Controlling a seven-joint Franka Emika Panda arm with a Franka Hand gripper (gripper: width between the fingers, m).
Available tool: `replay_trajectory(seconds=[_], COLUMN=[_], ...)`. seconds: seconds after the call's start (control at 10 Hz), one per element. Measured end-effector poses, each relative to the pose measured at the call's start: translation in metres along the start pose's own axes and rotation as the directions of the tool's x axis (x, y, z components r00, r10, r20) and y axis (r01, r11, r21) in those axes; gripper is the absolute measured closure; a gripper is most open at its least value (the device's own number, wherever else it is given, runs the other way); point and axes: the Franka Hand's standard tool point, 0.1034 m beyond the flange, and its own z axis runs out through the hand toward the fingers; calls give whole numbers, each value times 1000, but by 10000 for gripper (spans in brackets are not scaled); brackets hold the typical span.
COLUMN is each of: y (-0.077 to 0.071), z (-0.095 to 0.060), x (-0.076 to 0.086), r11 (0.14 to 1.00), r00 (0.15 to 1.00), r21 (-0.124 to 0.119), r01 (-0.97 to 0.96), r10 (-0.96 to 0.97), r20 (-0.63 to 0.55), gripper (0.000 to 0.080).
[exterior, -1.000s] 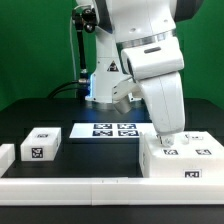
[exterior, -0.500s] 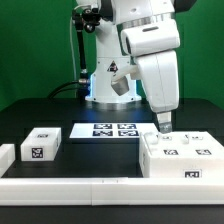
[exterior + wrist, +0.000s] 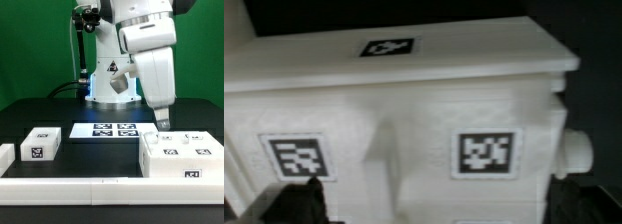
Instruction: Assemble cabinet
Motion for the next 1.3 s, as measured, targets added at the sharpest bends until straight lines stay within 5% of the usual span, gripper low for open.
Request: replay_trajectory(seconds=[0.2, 0.6, 0.9, 1.1, 1.3], y=[-21, -22, -22, -25, -25], z=[5, 5, -6, -3, -3], x=[5, 7, 27, 34, 32], r11=[997, 964, 802, 639, 568], r00=[998, 965, 805, 639, 567], r21=[-29, -34, -76, -60, -44], r01=[-69, -263, -593, -767, -822], r10=[69, 262, 585, 751, 807], r20=[-13, -25, -99, -166, -167], gripper=[150, 150, 150, 150, 150])
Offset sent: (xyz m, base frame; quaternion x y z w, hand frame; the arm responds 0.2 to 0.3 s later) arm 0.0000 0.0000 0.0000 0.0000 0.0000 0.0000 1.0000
